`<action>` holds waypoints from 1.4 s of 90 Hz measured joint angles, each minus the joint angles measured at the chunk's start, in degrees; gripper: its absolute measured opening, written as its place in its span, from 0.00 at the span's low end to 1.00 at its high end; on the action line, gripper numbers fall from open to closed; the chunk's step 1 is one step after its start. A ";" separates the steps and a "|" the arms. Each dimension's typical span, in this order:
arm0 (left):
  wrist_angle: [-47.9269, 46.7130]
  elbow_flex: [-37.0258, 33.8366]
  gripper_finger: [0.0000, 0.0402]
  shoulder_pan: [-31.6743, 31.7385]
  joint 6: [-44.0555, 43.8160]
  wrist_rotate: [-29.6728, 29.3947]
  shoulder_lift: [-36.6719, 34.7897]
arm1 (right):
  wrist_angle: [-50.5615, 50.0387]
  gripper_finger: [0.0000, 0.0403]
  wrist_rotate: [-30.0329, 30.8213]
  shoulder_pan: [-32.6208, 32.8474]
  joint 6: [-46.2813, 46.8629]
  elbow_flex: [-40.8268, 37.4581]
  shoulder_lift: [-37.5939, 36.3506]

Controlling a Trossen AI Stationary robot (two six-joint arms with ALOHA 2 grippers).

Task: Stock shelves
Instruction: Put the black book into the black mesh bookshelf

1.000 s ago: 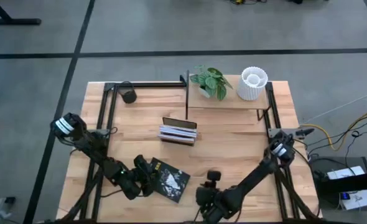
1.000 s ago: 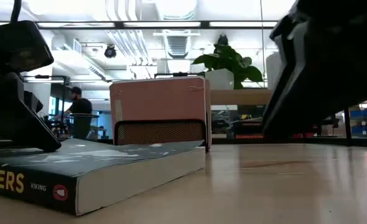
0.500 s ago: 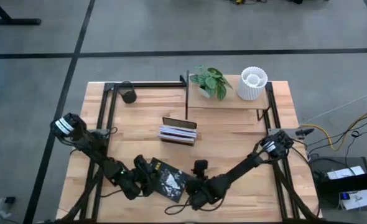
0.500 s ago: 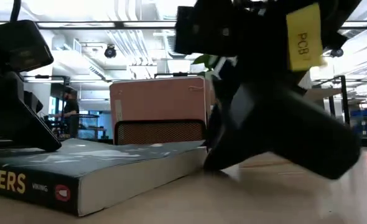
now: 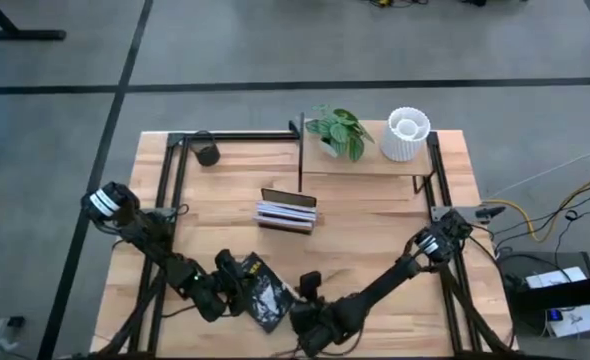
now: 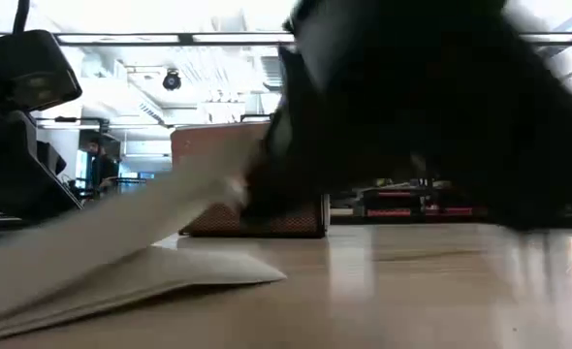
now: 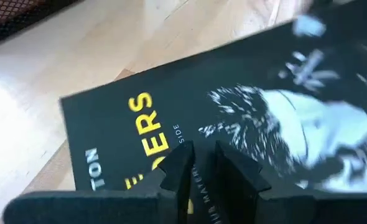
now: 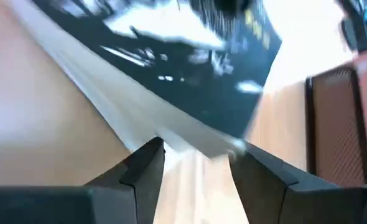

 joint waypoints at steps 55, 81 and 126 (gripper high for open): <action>0.42 0.00 0.15 0.00 0.00 -0.34 0.00 | -0.72 0.60 1.43 -0.74 12.86 2.37 0.15; 0.46 0.00 0.15 0.00 0.01 -0.38 0.00 | -0.58 0.73 1.47 -1.27 9.43 2.23 0.17; 0.47 0.00 0.15 0.02 0.02 -0.96 -0.02 | 5.43 0.69 -1.91 -0.68 -25.64 2.23 1.69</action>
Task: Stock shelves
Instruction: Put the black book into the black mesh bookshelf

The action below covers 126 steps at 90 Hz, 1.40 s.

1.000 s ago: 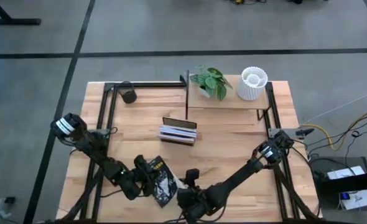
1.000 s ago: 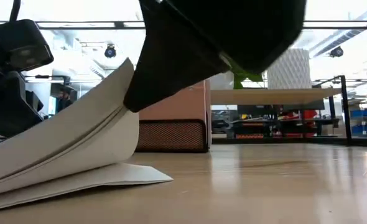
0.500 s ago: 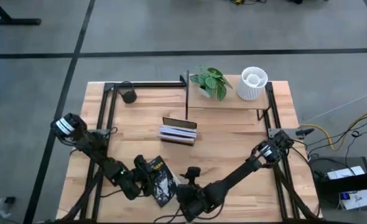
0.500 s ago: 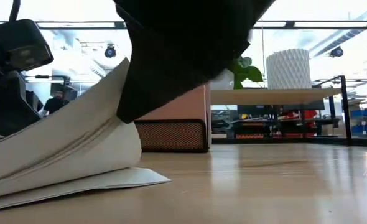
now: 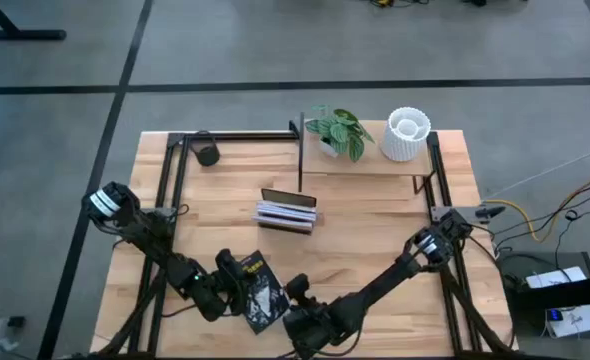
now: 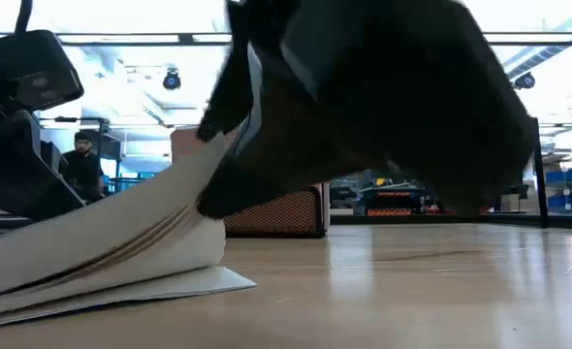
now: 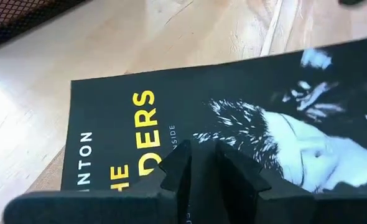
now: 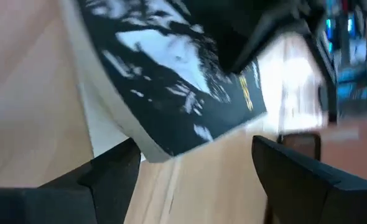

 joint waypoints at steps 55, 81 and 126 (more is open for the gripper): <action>0.06 0.00 0.15 0.00 0.00 -0.66 0.00 | 6.60 0.37 -2.27 -0.15 -10.50 -0.02 3.33; 4.35 0.13 0.15 0.06 -0.43 -3.61 4.51 | 6.69 0.25 -2.78 -1.50 4.35 -0.02 3.35; 10.33 0.13 0.15 0.09 -0.44 -5.12 9.57 | 8.72 0.34 -2.80 -2.54 37.05 0.04 3.35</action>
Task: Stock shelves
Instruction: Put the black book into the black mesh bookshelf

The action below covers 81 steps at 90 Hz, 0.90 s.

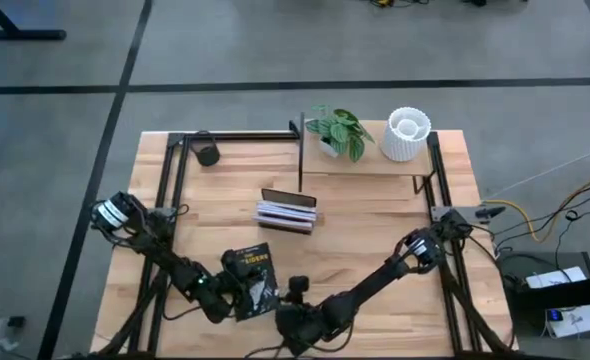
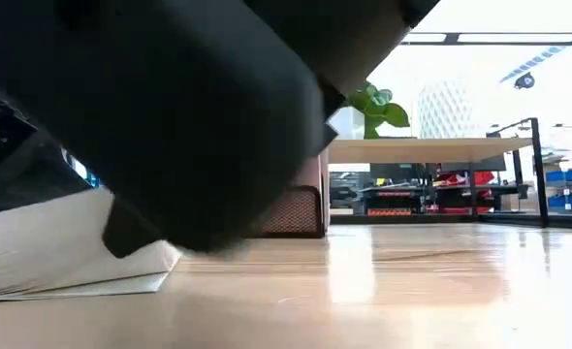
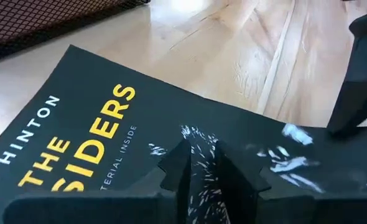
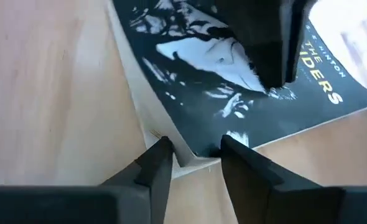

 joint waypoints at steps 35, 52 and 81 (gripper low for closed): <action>0.32 -0.04 0.15 -0.02 -0.15 0.02 0.04 | 0.80 0.57 -1.08 -0.98 8.23 0.00 0.00; 0.64 -0.04 0.15 -0.04 -0.17 -0.07 0.09 | 3.67 0.65 -1.03 -1.04 -10.92 -0.02 0.00; 0.85 -0.04 0.15 -0.09 -0.17 -0.07 0.11 | 5.63 0.71 -3.56 -1.96 -29.89 -0.04 0.09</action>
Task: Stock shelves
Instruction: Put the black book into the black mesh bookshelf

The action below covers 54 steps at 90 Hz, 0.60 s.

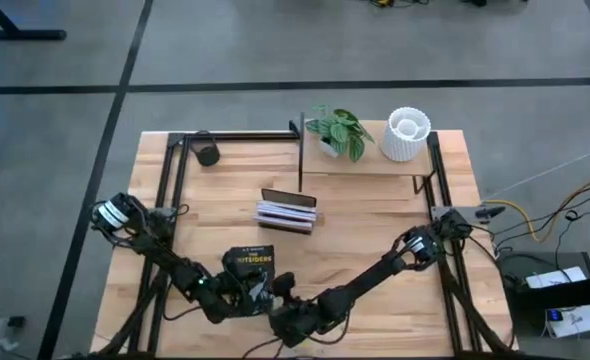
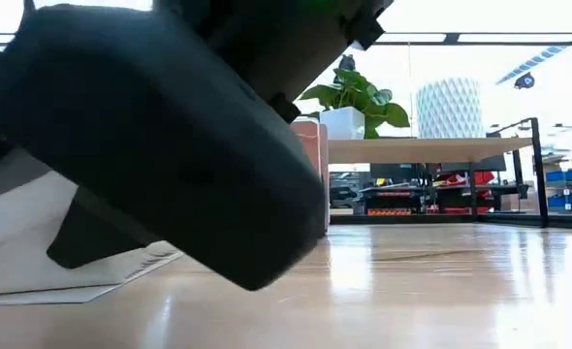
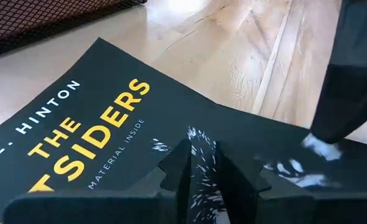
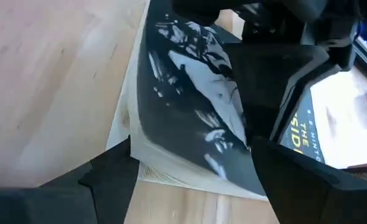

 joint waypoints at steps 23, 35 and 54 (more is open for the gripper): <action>0.24 -0.04 0.15 0.00 0.00 0.00 0.00 | 0.91 0.68 -0.85 0.23 -7.98 -0.02 0.07; 2.93 -0.08 0.15 0.00 1.72 0.06 0.02 | 1.53 0.65 -1.58 -0.03 -9.11 -0.02 0.07; 6.83 -0.07 0.15 0.00 6.48 0.49 0.00 | 2.92 0.45 -9.77 -1.90 -1.02 -0.02 0.07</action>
